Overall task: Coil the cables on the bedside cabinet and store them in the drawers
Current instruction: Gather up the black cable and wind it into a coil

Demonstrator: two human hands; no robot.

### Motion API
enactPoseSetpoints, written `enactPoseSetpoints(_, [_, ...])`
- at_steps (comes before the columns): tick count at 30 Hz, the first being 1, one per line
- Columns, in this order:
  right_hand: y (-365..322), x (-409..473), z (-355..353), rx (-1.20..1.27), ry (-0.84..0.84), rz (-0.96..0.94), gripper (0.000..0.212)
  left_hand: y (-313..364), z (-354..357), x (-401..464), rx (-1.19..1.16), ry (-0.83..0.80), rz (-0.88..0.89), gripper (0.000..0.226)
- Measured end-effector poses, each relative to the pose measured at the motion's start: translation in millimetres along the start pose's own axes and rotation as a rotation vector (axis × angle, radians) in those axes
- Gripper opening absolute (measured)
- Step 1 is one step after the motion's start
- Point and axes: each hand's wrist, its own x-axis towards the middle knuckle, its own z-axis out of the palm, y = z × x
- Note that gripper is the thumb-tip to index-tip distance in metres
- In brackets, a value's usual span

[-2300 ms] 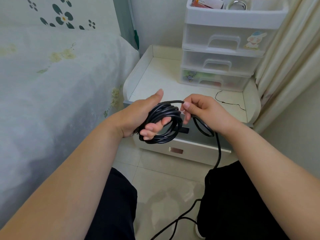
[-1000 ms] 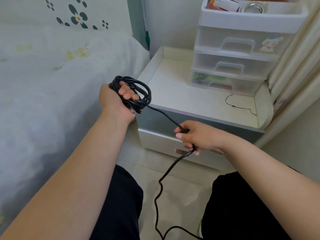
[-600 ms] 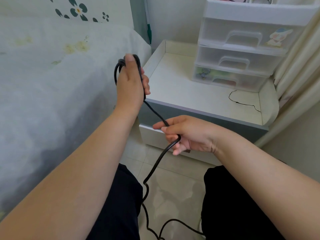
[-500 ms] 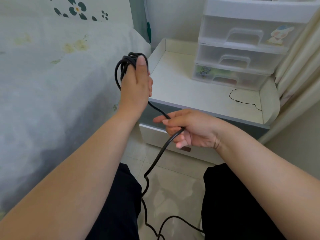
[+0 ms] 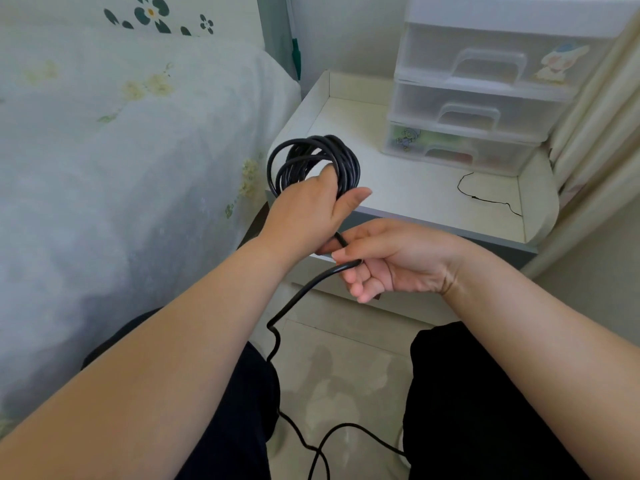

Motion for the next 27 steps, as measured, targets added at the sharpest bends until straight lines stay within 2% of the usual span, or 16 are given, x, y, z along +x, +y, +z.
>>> enactPoseSetpoints(5, [2, -8, -12, 0.052, -0.055, 0.019, 0.049, -1, 1, -2, -0.021, -0.112, 0.022, 0.052])
enactPoseSetpoints(8, [2, -12, -21, 0.111, -0.010, 0.003, 0.043, -2, 1, -3, -0.014, -0.182, 0.012, 0.056])
enactPoseSetpoints(10, [0, -14, -27, 0.209, 0.017, -0.012, 0.031, -3, 2, -3, 0.019, -0.233, -0.007, 0.055])
enactPoseSetpoints(13, [-4, -14, -37, 0.415, -0.045, -0.070, 0.015, -6, 3, -2, 0.041, -0.259, 0.001, 0.073])
enactPoseSetpoints(16, [-1, -13, -45, 0.507, -0.069, -0.141, 0.027, -4, 3, -3, -0.060, -0.313, -0.013, 0.078])
enactPoseSetpoints(21, [-3, -15, -49, 0.596, 0.119, -0.134, 0.043, -3, -5, -5, -0.330, -0.530, -0.132, 0.080])
enactPoseSetpoints(24, [-7, -21, -59, 0.634, 0.204, -0.179, 0.045, -7, -6, -6, -0.218, -0.631, -0.196, 0.077])
enactPoseSetpoints(27, [-10, -22, -61, 0.530, 0.313, -0.295, 0.046, -8, -2, -5, -0.194, -0.703, -0.221, 0.069])
